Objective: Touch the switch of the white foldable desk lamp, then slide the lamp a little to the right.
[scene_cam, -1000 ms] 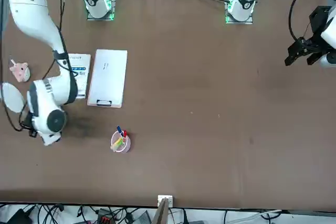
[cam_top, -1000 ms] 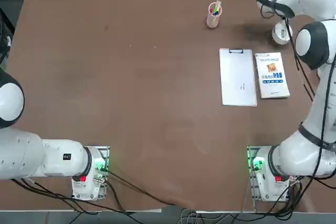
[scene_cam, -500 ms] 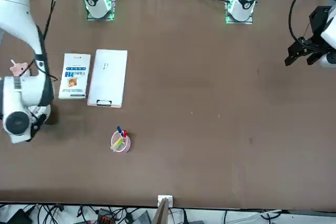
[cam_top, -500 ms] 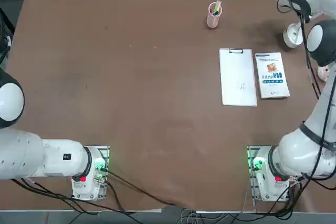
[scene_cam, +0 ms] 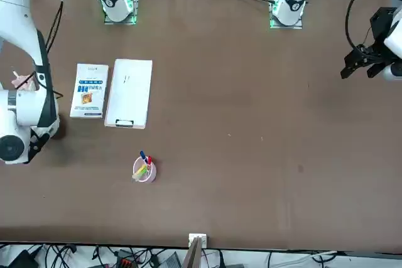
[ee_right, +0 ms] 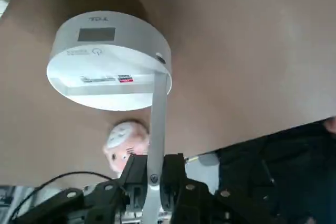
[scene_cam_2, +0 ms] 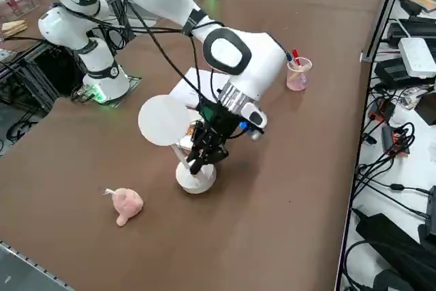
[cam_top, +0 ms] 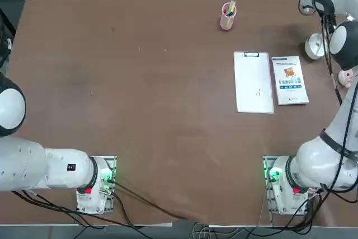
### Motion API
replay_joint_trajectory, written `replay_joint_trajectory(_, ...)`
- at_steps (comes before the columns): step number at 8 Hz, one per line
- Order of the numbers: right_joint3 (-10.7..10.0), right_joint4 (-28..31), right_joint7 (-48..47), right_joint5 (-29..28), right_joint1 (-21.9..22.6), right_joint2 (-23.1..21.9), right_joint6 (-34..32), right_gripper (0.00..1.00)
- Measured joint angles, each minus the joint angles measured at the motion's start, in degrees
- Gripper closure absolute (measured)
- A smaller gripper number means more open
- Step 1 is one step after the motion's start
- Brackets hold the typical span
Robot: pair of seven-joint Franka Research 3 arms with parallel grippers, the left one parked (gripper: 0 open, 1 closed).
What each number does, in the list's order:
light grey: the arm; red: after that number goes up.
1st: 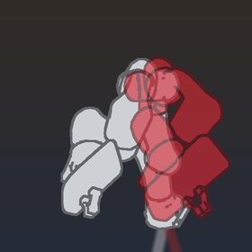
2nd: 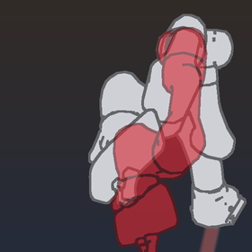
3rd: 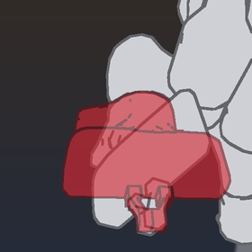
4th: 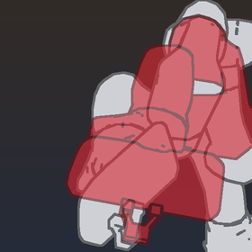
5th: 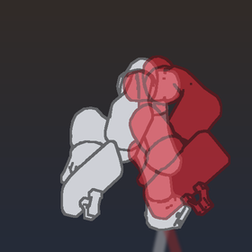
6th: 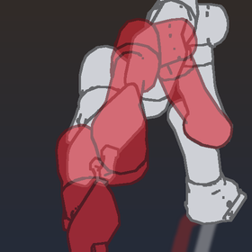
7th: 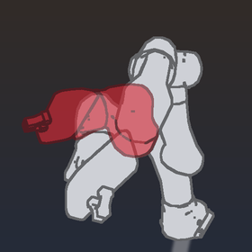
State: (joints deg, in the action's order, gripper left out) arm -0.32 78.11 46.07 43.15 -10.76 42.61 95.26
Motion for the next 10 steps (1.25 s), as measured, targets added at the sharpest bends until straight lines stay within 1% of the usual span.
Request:
replay_joint_trajectory(8,0.25,-0.02,-5.51,-0.86,-0.16,2.04,-0.72,0.84)
replay_joint_trajectory(9,0.28,-0.06,-5.73,-0.86,-0.10,2.12,-0.72,0.81)
replay_joint_trajectory(10,0.36,-0.13,-5.86,-0.87,-0.07,2.12,-0.71,0.67)
